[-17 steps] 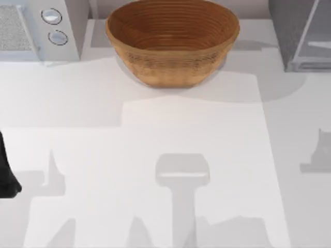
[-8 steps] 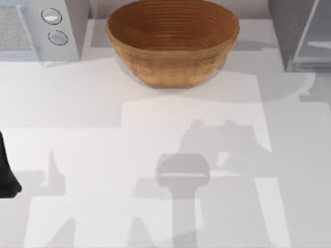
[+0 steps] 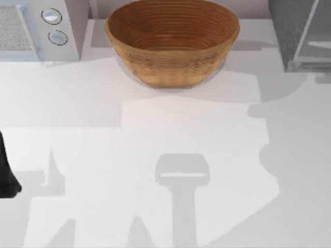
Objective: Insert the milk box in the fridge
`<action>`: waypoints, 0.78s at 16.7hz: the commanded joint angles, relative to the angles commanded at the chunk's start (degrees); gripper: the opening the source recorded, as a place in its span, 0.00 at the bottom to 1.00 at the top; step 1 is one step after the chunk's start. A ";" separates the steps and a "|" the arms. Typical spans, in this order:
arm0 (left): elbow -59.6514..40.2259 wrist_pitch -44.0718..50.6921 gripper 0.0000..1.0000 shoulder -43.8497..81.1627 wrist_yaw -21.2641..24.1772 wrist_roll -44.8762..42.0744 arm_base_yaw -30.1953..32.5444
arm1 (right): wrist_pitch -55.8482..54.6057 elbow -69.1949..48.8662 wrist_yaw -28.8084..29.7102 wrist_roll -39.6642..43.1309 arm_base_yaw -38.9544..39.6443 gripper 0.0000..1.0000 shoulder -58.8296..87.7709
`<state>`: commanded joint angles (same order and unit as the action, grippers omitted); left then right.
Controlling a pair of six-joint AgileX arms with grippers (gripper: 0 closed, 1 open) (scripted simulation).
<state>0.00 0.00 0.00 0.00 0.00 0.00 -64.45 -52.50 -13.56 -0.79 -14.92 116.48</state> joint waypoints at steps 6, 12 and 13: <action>0.00 0.00 1.00 0.00 0.00 0.00 0.00 | -4.32 -3.44 -1.07 -0.08 -1.06 0.00 8.07; 0.00 0.00 1.00 0.00 0.00 0.00 0.00 | -3.44 -5.28 -0.92 -0.21 -0.54 0.00 8.53; 0.00 0.00 1.00 0.00 0.00 0.00 0.00 | -2.78 -7.10 -0.78 -0.21 -0.39 0.00 8.99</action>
<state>0.00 0.00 0.00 0.00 0.00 0.00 -67.23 -59.60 -14.34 -1.01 -15.31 125.47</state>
